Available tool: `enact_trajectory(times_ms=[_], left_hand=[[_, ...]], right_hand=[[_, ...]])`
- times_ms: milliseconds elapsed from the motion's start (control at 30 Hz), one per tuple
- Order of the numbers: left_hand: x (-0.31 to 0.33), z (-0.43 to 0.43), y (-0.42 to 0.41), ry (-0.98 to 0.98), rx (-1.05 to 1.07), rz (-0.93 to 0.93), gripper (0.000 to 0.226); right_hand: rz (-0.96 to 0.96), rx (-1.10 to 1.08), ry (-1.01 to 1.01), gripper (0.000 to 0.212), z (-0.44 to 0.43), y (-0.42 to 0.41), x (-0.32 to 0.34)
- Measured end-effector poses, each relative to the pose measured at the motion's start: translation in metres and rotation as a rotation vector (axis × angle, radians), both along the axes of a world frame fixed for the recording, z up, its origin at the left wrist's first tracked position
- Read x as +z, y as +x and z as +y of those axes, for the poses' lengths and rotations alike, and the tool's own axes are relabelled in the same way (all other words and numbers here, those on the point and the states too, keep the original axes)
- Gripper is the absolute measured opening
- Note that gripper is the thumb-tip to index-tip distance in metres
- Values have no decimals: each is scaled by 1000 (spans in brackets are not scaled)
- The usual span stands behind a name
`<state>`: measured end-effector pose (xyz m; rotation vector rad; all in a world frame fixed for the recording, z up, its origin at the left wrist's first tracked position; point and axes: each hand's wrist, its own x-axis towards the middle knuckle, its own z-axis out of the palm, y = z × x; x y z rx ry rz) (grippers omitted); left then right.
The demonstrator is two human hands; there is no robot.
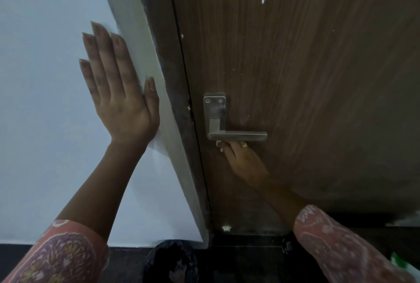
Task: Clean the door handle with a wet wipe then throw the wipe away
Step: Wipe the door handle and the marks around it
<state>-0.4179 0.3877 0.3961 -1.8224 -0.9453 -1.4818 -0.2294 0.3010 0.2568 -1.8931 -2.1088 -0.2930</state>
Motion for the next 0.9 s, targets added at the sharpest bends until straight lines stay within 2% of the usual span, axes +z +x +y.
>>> enact_trajectory(times_ms=[100, 167, 233, 333, 367, 433, 467, 533, 600, 667, 767, 800, 900], left_hand=[[-1, 1, -2, 7, -12, 0, 53], [-2, 3, -2, 16, -15, -4, 53], [-2, 3, -2, 20, -10, -8, 54], [-1, 2, -1, 20, -18, -12, 54], [0, 2, -1, 18, -19, -16, 54], [-1, 2, -2, 21, -23, -20, 55], [-1, 2, -2, 26, -24, -19, 56], [-2, 3, -2, 36, -15, -14, 57], [-1, 3, -3, 39, -8, -17, 58], [-1, 3, -2, 45, -14, -21, 58], [0, 3, -1, 48, -25, -41, 57], [0, 3, -1, 45, -24, -47, 56], [-1, 2, -2, 35, -20, -39, 55]], right_hand=[[-172, 78, 172, 29, -6, 34, 0], [-100, 4, 252, 30, -17, 46, 12], [3, -119, 210, 32, -18, 50, 20], [3, -90, 73, 38, -13, 43, 16], [53, -49, 89, 39, -13, 42, 14], [-56, 20, 142, 42, -16, 51, 10], [-58, 52, 192, 34, -17, 61, 7], [166, 15, 257, 21, -21, 66, 13], [323, -77, 414, 19, -25, 68, 24], [441, -102, 480, 19, -27, 63, 36], [829, -177, 517, 21, -32, 55, 51], [863, -170, 513, 21, -34, 52, 56], [703, -20, 421, 24, -39, 37, 70]])
